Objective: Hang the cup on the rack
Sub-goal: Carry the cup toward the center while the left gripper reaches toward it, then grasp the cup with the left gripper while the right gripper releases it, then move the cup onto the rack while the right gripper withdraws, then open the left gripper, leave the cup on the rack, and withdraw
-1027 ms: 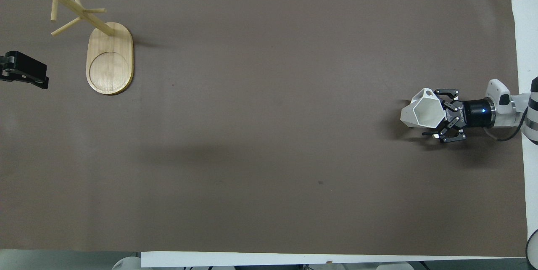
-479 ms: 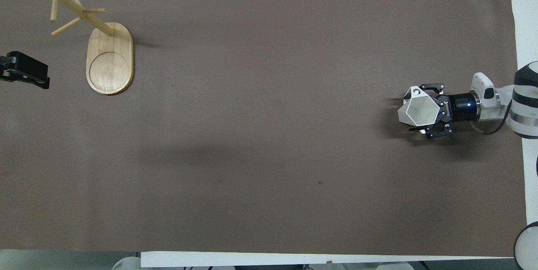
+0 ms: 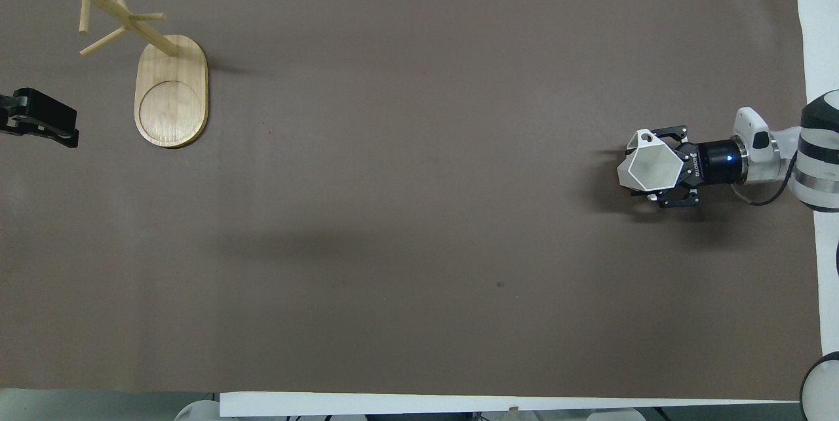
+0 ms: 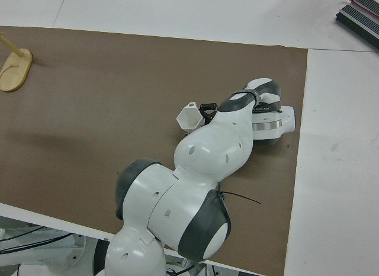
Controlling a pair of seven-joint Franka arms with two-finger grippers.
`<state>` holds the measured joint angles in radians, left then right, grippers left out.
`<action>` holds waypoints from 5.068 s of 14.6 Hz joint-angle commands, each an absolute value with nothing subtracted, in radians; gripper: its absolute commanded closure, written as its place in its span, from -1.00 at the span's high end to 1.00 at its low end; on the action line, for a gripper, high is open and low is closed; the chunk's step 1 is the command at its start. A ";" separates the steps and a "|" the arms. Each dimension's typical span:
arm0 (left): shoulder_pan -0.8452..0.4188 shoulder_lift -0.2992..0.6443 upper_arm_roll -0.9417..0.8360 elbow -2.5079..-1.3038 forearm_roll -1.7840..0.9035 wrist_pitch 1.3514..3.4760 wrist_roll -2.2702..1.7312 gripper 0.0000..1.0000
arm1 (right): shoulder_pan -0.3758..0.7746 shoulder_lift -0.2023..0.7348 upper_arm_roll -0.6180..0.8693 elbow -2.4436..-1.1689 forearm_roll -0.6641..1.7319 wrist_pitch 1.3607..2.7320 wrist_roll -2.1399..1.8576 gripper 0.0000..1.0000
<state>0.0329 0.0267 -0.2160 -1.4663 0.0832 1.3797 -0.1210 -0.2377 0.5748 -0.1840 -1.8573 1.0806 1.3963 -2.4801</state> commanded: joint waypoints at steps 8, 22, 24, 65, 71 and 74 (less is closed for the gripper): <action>-0.254 0.133 -0.221 -1.584 -0.043 1.841 -0.774 0.99 | 0.263 0.410 -0.176 -1.858 1.463 1.790 -2.054 -0.48; -0.445 0.341 -0.224 -1.474 -0.054 1.921 -1.031 -0.73 | 0.522 0.385 -0.176 -1.858 1.649 2.102 -1.974 -0.47; -0.457 0.339 -0.225 -1.486 -0.058 1.934 -1.032 -1.00 | 0.522 0.385 -0.176 -1.858 1.649 2.102 -1.974 -0.46; 0.103 0.089 -0.210 -2.200 -0.046 2.895 -0.942 1.00 | 0.078 0.087 -0.138 -1.480 -0.037 1.351 -0.183 1.00; 0.141 -0.028 -0.203 -2.054 -0.011 2.308 -0.772 1.00 | 0.014 -0.018 -0.115 -1.614 -0.072 1.387 -0.123 1.00; 0.140 -0.028 -0.202 -1.864 0.040 1.955 -0.551 1.00 | 0.009 -0.017 -0.101 -1.611 -0.086 1.397 -0.123 1.00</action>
<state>0.1346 -0.0371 -0.2007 -1.9796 0.0123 2.1371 -0.6817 0.0202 0.0045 -0.1295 -1.5780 -0.0548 1.3745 -0.1477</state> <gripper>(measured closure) 0.000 0.000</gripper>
